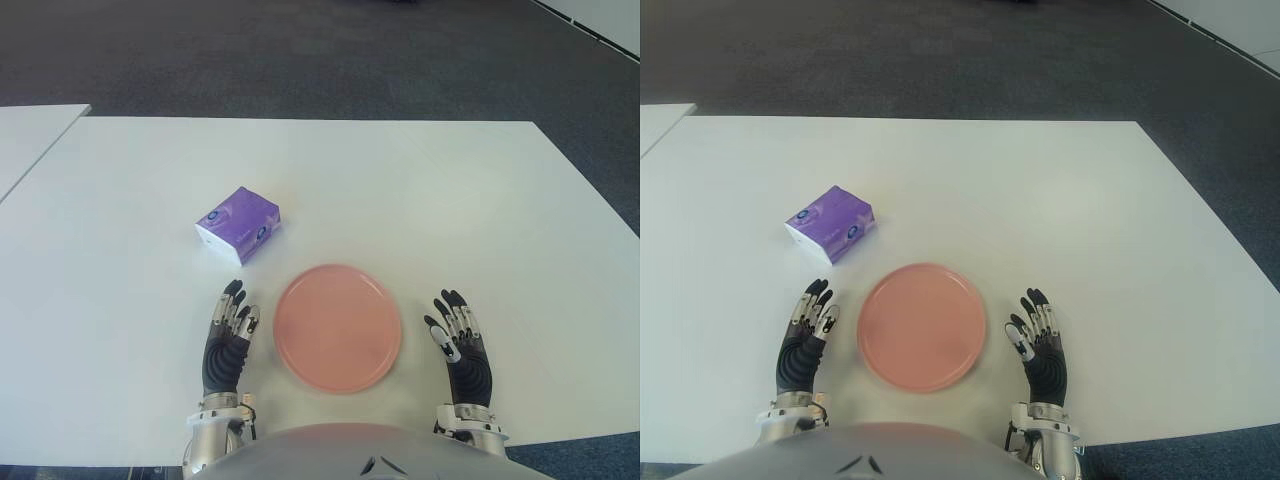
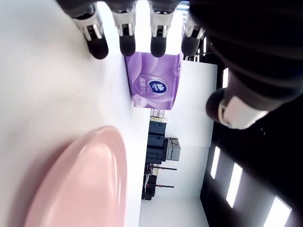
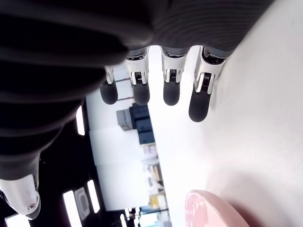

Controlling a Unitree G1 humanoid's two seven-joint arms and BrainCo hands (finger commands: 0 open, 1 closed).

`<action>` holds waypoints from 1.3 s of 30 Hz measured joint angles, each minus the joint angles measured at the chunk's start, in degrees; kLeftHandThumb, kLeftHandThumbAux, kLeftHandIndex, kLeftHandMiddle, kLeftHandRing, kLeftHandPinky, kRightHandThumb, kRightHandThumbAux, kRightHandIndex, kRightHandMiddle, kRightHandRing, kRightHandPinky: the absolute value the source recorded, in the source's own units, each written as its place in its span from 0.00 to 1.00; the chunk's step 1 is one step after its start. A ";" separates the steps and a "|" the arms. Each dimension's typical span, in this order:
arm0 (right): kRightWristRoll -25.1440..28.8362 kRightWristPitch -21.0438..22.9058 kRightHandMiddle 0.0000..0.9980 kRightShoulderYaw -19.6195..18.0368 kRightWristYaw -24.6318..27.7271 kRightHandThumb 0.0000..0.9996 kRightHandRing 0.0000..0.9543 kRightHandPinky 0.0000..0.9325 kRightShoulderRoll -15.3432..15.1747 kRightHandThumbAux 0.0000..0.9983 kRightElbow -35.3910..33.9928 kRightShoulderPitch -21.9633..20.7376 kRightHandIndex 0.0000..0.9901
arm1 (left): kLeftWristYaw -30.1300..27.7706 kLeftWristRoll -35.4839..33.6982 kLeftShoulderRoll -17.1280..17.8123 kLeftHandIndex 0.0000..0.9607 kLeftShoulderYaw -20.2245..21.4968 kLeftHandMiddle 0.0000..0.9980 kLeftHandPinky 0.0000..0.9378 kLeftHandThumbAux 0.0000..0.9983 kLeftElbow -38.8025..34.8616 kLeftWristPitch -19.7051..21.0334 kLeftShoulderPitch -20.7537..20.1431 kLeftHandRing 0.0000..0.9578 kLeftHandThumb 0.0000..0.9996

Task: Put the tissue paper into the plate.

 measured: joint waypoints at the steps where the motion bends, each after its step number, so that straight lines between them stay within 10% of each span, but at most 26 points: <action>1: -0.02 0.00 0.11 -0.03 0.00 0.24 0.08 0.10 0.00 0.59 0.00 0.00 0.09 | 0.00 -0.03 0.00 0.04 0.00 0.02 0.09 0.56 0.10 -0.05 -0.03 0.03 0.09; 31: -1.26 0.49 0.12 -0.38 -0.39 0.23 0.10 0.11 0.02 0.60 0.08 -0.71 0.09 | 2.90 4.35 0.06 0.05 0.53 0.03 0.07 0.57 2.41 -2.91 -2.19 0.04 0.12; 39: -1.23 0.85 0.12 -0.48 -0.87 0.25 0.10 0.12 0.34 0.60 0.43 -1.77 0.09 | 9.56 22.48 10.08 0.06 8.78 0.05 0.10 0.53 6.30 -13.70 -7.74 0.06 0.21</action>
